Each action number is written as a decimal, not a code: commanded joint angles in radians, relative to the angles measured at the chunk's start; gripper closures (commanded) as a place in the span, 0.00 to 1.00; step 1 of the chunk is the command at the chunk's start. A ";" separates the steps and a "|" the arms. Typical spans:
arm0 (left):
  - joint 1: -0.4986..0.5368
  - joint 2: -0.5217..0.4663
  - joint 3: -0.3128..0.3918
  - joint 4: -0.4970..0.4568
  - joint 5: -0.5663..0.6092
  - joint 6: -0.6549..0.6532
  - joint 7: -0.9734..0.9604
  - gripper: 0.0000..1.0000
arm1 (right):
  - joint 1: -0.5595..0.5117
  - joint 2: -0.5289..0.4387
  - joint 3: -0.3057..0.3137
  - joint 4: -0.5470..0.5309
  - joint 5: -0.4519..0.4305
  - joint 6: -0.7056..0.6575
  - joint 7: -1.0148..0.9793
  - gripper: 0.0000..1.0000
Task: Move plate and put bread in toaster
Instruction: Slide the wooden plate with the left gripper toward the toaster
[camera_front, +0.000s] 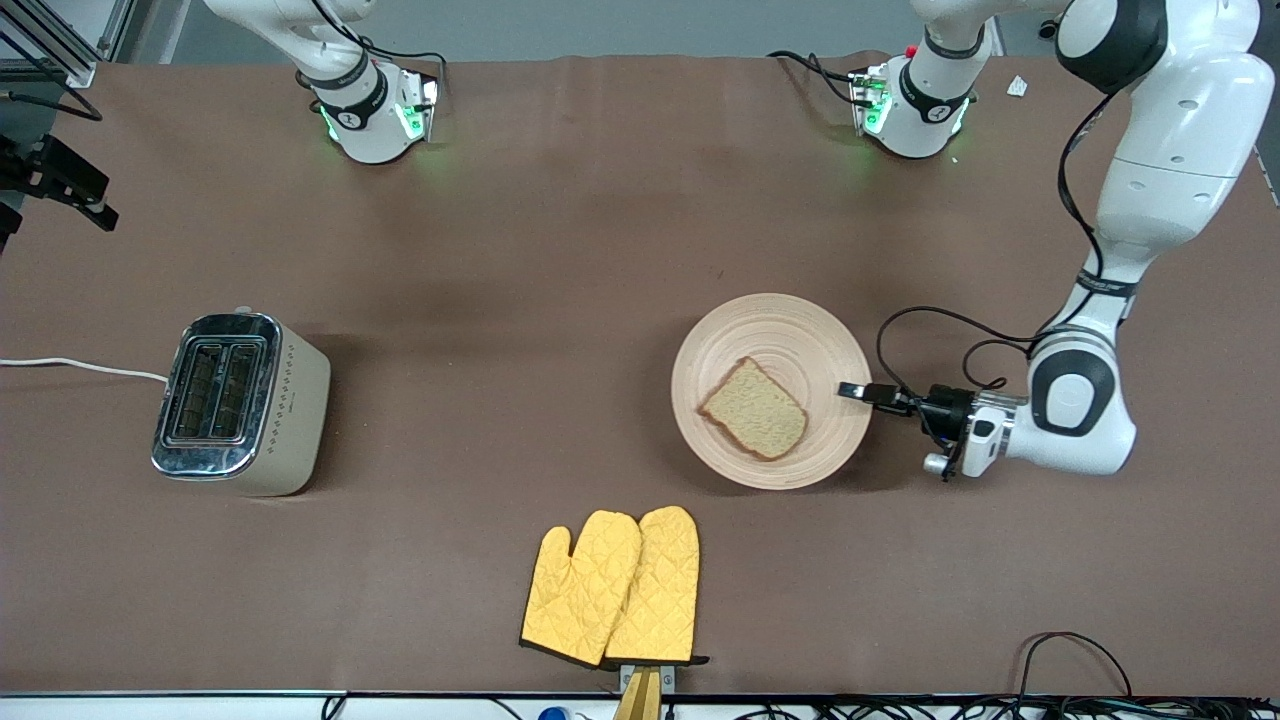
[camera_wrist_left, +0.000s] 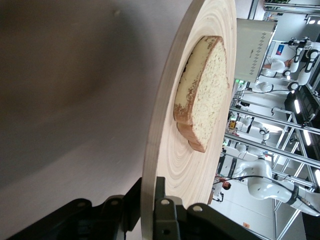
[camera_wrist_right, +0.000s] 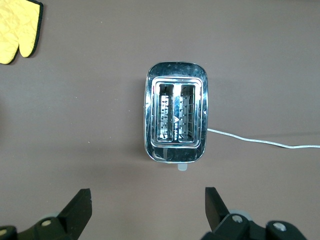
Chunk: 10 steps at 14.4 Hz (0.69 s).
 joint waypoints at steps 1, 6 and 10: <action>-0.064 0.006 -0.001 0.020 -0.064 0.041 -0.009 1.00 | -0.010 -0.010 0.002 -0.023 0.012 0.013 -0.006 0.00; -0.205 0.015 -0.001 0.017 -0.208 0.165 -0.015 1.00 | -0.023 -0.007 0.001 -0.024 0.012 0.018 -0.006 0.00; -0.312 0.026 -0.001 0.017 -0.296 0.293 -0.032 1.00 | -0.037 -0.008 0.001 -0.031 0.012 0.016 -0.006 0.00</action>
